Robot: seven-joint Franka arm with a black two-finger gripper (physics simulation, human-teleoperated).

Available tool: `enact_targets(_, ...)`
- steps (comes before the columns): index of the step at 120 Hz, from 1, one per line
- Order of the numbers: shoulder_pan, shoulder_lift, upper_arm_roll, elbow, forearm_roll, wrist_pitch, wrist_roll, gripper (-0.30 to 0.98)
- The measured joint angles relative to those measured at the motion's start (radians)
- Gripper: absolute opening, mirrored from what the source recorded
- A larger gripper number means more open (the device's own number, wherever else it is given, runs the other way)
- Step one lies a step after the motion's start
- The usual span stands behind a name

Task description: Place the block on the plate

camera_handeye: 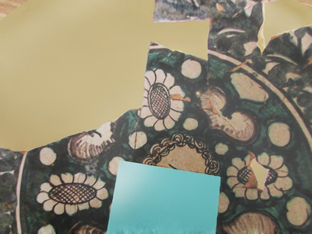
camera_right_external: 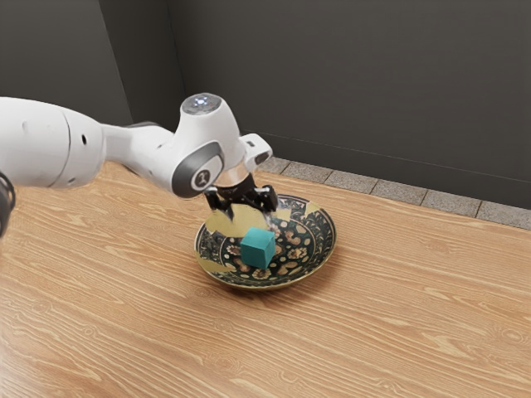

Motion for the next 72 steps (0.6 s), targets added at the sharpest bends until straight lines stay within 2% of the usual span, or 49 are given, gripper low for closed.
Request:
enact_targets(40,0.022,-0.243,-0.020,-0.043,0.001,-0.288,0.118,0.67)
enact_targets(72,0.078,-0.269,-0.037,0.149,-0.050,-0.581,0.300,0.68)
